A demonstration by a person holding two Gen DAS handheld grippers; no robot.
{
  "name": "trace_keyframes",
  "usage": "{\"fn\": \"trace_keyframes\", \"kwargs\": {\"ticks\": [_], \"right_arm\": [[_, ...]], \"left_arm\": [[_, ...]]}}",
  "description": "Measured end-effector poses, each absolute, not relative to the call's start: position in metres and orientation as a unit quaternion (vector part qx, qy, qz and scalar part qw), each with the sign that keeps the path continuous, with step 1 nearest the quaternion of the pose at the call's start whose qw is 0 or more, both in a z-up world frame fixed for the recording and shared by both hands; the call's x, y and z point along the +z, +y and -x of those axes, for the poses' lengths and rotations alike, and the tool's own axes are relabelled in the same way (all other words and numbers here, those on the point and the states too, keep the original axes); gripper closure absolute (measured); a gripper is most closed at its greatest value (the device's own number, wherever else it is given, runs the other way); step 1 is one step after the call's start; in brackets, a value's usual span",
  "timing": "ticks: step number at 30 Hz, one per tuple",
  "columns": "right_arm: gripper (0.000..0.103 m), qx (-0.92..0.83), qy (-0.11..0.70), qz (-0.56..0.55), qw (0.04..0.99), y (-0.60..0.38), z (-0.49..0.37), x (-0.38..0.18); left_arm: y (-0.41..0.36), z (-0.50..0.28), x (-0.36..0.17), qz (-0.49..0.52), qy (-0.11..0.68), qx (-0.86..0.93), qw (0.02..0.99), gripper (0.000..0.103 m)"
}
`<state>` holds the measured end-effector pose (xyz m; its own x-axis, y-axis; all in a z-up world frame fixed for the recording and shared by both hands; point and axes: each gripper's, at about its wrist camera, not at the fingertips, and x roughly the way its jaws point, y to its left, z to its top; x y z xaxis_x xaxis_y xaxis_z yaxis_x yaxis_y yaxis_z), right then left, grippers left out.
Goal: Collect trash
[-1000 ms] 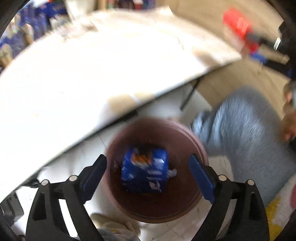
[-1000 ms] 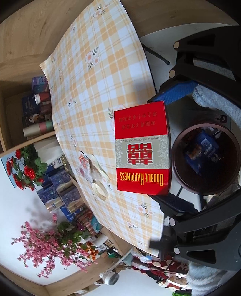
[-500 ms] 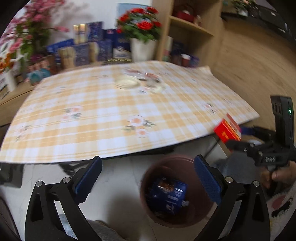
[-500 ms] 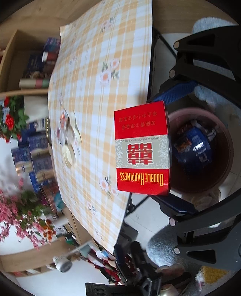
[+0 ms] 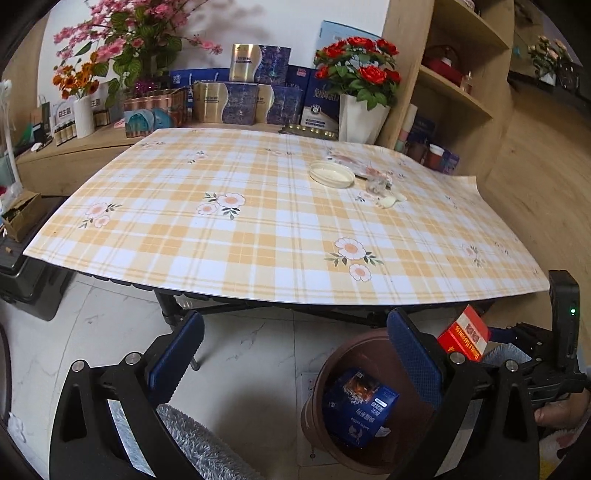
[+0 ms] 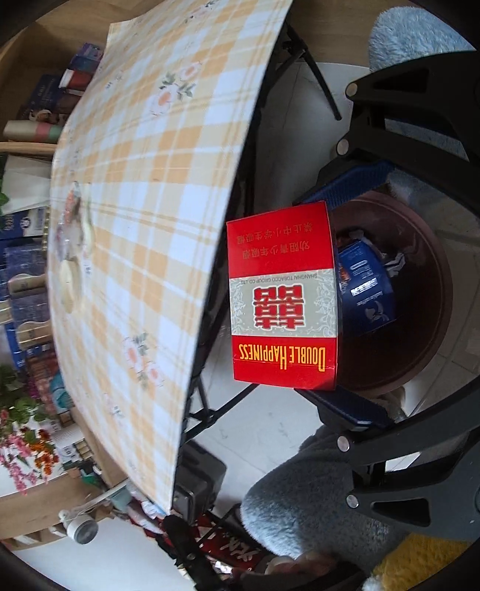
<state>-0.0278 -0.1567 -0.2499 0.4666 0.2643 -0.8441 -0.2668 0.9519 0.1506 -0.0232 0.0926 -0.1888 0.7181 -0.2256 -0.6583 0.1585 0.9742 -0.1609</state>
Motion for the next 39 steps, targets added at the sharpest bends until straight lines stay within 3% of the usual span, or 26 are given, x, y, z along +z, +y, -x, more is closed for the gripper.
{"fn": "trace_keyframes", "kwargs": {"ticks": [14, 19, 32, 39], "right_arm": [[0.014, 0.144, 0.499, 0.007, 0.854, -0.160, 0.027, -0.252], [0.006, 0.143, 0.491, 0.009, 0.859, -0.160, 0.029, -0.249], [0.006, 0.119, 0.463, -0.032, 0.878, -0.180, 0.028, -0.229], [0.006, 0.106, 0.441, -0.073, 0.888, -0.207, 0.014, -0.202]], "left_arm": [[0.079, 0.024, -0.191, 0.015, 0.360, -0.112, 0.926, 0.006], [0.076, 0.025, -0.190, 0.007, 0.359, -0.113, 0.926, 0.006], [0.078, 0.022, -0.187, 0.017, 0.361, -0.121, 0.924, 0.006], [0.068, 0.015, -0.167, -0.015, 0.321, -0.140, 0.937, 0.006]]}}
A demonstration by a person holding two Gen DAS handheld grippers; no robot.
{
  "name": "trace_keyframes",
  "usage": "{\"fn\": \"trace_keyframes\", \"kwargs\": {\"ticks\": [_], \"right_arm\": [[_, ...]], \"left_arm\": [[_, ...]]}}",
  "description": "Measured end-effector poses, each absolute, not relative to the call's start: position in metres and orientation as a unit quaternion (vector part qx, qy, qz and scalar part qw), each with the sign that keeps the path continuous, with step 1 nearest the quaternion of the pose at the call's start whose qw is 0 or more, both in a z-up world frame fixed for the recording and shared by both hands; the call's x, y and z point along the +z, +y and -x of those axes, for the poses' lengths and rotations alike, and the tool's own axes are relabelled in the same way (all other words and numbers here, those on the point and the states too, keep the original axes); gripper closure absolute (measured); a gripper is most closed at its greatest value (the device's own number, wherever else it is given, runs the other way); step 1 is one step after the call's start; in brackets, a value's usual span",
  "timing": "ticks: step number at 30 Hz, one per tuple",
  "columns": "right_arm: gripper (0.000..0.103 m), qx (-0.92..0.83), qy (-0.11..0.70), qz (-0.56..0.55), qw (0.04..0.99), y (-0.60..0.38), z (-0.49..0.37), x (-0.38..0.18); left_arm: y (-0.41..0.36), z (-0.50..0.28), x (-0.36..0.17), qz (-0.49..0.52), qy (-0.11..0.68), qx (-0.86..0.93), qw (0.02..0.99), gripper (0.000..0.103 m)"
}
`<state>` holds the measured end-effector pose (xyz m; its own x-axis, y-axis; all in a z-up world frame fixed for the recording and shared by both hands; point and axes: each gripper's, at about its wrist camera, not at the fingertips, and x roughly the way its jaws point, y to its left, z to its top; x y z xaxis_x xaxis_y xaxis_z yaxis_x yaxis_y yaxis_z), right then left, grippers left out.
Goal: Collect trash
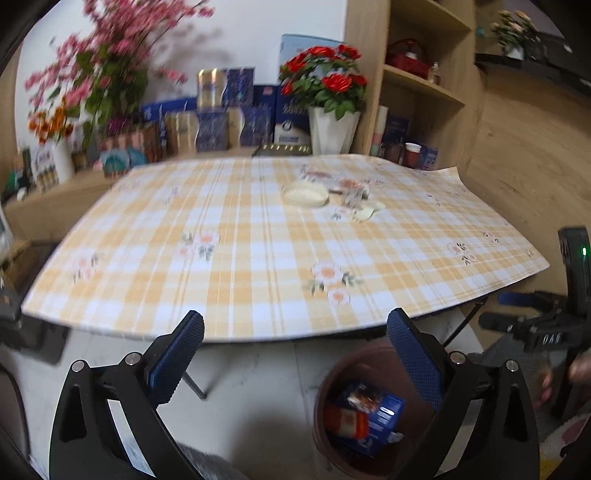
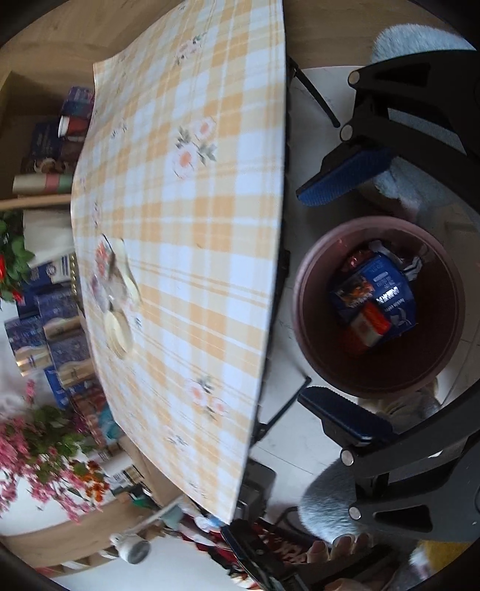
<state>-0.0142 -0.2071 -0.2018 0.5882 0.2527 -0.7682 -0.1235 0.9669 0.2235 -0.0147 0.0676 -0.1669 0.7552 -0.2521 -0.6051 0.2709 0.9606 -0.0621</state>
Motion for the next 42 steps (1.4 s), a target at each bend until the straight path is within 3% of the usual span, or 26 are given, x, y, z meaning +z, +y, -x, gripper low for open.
{"fn": "trace_keyframes", "kwargs": {"ticks": [6, 16, 24, 30, 31, 32, 38, 42], "right_arm": [[0.006, 0.085, 0.425, -0.106, 0.895, -0.230, -0.007, -0.182], [0.006, 0.070, 0.387, -0.068, 0.917, -0.247, -0.035, -0.168], [0.006, 0.071, 0.428, -0.042, 0.900, -0.241, -0.080, -0.181], [0.006, 0.081, 0.447, -0.085, 0.887, -0.230, -0.125, -0.191], [0.010, 0.079, 0.450, -0.088, 0.885, -0.224, -0.135, -0.193], [0.023, 0.079, 0.455, -0.092, 0.882, -0.219, -0.146, -0.196], [0.055, 0.059, 0.480, -0.142, 0.864, -0.204, -0.200, -0.213], [0.066, 0.044, 0.489, -0.181, 0.852, -0.200, -0.223, -0.221]], "left_arm": [[0.057, -0.014, -0.149, -0.024, 0.306, -0.145, 0.941, 0.006], [0.047, -0.052, -0.130, -0.023, 0.289, -0.149, 0.946, 0.006], [0.048, -0.078, -0.143, -0.006, 0.314, -0.147, 0.938, 0.006], [0.055, -0.102, -0.156, 0.021, 0.338, -0.147, 0.929, 0.006], [0.056, -0.106, -0.158, 0.023, 0.339, -0.145, 0.929, 0.006], [0.057, -0.109, -0.159, 0.025, 0.340, -0.143, 0.929, 0.006], [0.064, -0.123, -0.166, 0.025, 0.347, -0.120, 0.930, 0.006], [0.072, -0.127, -0.172, 0.033, 0.351, -0.113, 0.929, 0.006]]}}
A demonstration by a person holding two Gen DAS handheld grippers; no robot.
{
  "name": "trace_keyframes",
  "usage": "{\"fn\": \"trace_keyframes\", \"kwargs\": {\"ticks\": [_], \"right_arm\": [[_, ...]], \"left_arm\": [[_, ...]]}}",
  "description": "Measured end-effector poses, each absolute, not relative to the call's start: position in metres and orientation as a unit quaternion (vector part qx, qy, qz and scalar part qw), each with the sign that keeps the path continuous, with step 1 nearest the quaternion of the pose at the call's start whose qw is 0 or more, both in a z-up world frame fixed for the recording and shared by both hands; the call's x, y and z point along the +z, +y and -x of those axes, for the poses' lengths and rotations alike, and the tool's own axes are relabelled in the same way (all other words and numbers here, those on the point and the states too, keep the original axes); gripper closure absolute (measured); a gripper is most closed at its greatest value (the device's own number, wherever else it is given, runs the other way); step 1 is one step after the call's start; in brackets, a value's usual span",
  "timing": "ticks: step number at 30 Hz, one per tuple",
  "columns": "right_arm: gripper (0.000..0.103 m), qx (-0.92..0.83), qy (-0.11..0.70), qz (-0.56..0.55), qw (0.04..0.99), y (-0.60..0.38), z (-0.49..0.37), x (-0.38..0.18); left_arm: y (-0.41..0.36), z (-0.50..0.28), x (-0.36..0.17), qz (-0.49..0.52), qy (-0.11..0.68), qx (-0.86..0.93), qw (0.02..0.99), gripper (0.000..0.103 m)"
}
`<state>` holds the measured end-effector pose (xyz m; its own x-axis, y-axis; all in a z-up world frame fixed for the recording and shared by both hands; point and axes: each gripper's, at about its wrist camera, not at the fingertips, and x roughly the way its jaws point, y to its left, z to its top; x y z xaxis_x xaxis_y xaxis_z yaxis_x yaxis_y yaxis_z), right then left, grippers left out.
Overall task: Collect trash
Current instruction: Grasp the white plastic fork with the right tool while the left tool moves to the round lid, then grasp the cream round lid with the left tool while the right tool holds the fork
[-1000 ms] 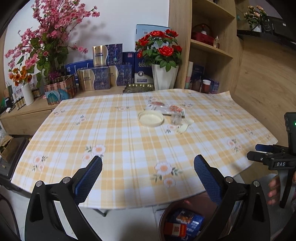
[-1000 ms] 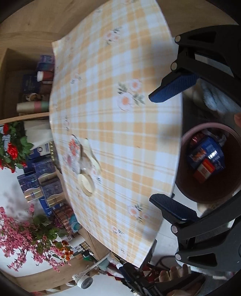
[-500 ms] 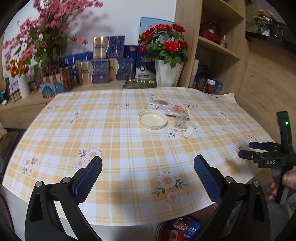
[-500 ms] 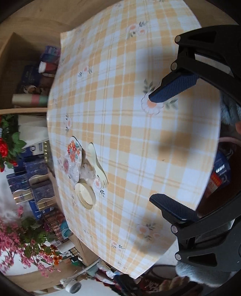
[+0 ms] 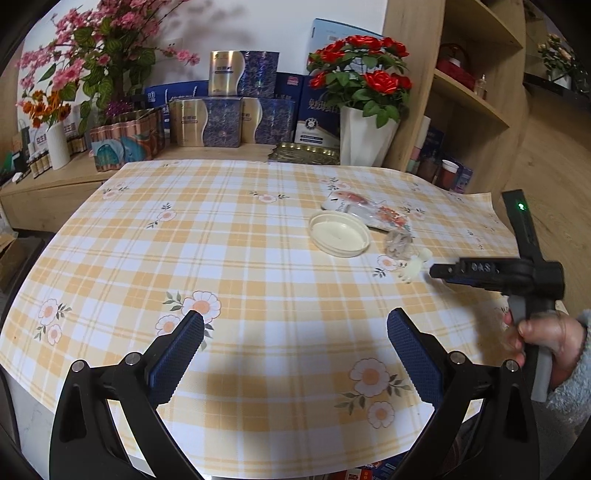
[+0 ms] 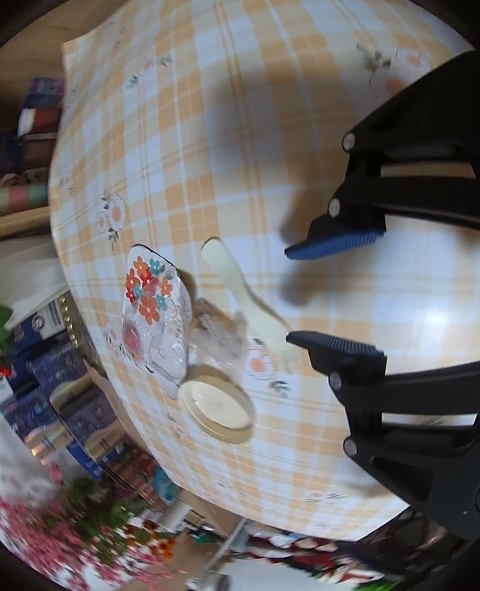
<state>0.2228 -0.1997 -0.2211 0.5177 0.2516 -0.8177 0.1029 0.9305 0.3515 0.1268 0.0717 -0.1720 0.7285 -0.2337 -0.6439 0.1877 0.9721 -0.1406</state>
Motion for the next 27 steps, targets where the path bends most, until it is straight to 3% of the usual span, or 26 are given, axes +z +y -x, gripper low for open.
{"fn": "trace_keyframes", "kwargs": {"ticks": [8, 16, 20, 27], "right_arm": [[0.068, -0.008, 0.479, -0.220, 0.850, -0.195, -0.253, -0.225], [0.069, -0.038, 0.484, -0.100, 0.869, -0.164, -0.258, -0.223], [0.088, 0.003, 0.468, -0.100, 0.878, -0.171, -0.248, -0.219], [0.088, 0.046, 0.423, -0.112, 0.898, -0.191, -0.214, -0.208]], "left_arm": [[0.076, -0.134, -0.183, 0.041, 0.360, -0.114, 0.925, 0.006], [0.069, -0.144, -0.185, 0.040, 0.362, -0.118, 0.924, 0.006], [0.063, -0.154, -0.187, 0.038, 0.371, -0.130, 0.919, 0.006], [0.036, -0.192, -0.192, 0.011, 0.392, -0.174, 0.903, 0.006]]}}
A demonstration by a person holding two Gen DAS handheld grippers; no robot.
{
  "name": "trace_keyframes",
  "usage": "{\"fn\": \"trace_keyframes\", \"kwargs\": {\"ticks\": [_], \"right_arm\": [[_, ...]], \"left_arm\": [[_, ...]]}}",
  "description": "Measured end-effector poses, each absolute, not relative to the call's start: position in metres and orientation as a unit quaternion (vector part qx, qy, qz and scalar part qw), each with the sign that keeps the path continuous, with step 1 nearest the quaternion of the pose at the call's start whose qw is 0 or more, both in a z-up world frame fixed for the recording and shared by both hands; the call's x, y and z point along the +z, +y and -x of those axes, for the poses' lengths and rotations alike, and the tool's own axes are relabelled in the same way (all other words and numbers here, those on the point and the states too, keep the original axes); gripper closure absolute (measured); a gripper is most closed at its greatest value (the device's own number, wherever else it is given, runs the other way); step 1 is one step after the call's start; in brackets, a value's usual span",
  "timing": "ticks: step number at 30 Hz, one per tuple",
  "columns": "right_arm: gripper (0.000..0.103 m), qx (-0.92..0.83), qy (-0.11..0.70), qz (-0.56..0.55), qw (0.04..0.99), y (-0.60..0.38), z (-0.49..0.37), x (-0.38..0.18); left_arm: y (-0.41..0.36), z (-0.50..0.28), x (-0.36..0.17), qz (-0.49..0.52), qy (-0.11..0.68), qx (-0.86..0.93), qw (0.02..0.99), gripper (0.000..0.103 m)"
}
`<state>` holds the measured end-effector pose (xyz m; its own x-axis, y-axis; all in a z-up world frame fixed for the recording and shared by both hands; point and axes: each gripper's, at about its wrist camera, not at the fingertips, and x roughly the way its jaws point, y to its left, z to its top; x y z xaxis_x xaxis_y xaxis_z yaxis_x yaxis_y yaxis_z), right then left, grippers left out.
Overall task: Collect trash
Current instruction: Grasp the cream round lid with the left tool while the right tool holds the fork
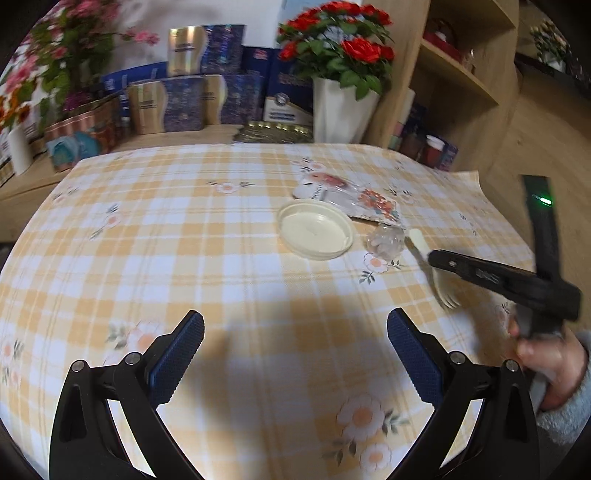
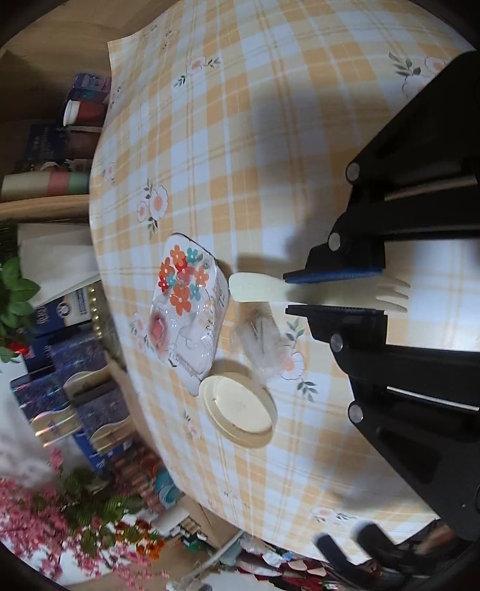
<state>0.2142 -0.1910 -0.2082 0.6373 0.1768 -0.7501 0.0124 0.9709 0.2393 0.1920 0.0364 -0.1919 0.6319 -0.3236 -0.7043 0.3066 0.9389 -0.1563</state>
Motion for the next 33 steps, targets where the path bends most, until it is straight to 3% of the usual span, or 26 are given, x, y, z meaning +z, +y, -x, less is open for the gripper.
{"fn": "trace_keyframes", "kwargs": {"ticks": [2, 3, 13, 25, 27, 28, 33], "right_arm": [[0.090, 0.051, 0.414, -0.117, 0.901, -0.199, -0.207, -0.204], [0.097, 0.054, 0.412, -0.117, 0.902, -0.202, -0.206, -0.203], [0.097, 0.056, 0.394, -0.155, 0.904, -0.240, -0.191, -0.196], [0.097, 0.050, 0.388, -0.180, 0.902, -0.267, -0.172, -0.194], [0.097, 0.048, 0.390, -0.182, 0.901, -0.268, -0.170, -0.195], [0.097, 0.048, 0.391, -0.182, 0.901, -0.268, -0.169, -0.195], [0.097, 0.049, 0.390, -0.182, 0.901, -0.268, -0.160, -0.193]], "left_arm": [[0.026, -0.207, -0.194, -0.001, 0.401, -0.183, 0.898, 0.006], [0.019, -0.218, -0.194, -0.010, 0.409, -0.189, 0.893, 0.006], [-0.025, -0.299, -0.211, -0.053, 0.455, -0.187, 0.869, 0.006], [-0.051, -0.336, -0.241, -0.103, 0.492, -0.173, 0.847, 0.006], [-0.049, -0.337, -0.239, -0.090, 0.491, -0.168, 0.850, 0.010], [-0.047, -0.335, -0.237, -0.085, 0.488, -0.168, 0.852, 0.018], [-0.040, -0.316, -0.222, -0.080, 0.472, -0.176, 0.860, 0.019]]}}
